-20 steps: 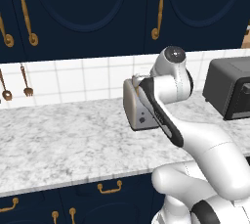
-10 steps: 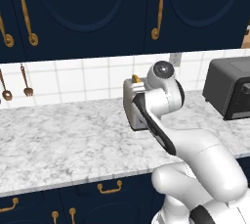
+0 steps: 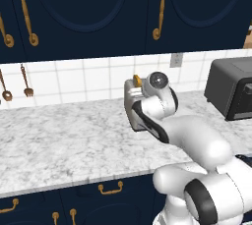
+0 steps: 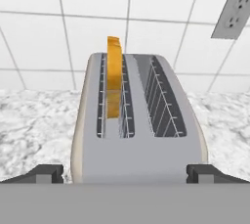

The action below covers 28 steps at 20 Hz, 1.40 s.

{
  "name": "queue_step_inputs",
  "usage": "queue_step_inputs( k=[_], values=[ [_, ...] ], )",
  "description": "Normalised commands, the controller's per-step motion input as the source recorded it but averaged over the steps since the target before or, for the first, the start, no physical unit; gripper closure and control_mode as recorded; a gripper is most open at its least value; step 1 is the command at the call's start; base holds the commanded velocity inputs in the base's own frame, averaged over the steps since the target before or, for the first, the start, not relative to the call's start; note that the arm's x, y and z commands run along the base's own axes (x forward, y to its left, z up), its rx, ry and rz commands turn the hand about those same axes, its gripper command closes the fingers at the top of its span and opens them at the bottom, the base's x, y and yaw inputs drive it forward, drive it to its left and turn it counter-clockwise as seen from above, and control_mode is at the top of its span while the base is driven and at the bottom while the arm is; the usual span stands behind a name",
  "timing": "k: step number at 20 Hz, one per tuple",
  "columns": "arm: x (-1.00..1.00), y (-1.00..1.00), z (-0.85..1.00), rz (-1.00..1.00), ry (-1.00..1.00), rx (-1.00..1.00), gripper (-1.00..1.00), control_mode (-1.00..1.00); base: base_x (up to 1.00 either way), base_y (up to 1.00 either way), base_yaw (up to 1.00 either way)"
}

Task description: Start the toaster. Once the lever pops up, take the bread to the plate on the dining counter.

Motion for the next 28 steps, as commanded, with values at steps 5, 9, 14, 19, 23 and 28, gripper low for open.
queue_step_inputs(
  k=[5,9,14,19,23,28],
  values=[
    [0.63,0.0,-0.15,0.0,0.0,0.0,-1.0,-1.0,0.0,0.0,0.0],
    [0.61,0.02,-0.14,0.0,0.0,0.0,-1.0,-1.0,0.0,0.0,0.0],
    [0.48,0.04,-0.14,0.0,0.0,0.0,-1.0,-1.0,0.0,0.0,0.0],
    [0.47,0.15,-0.13,0.0,0.0,0.0,-1.0,-1.0,0.0,0.0,0.0],
    [0.53,0.14,-0.06,0.0,0.0,0.0,-1.0,-1.0,0.0,0.0,0.0],
    [0.36,0.02,-0.15,0.0,0.0,0.0,-1.0,-1.0,0.0,0.0,0.0]
  ],
)
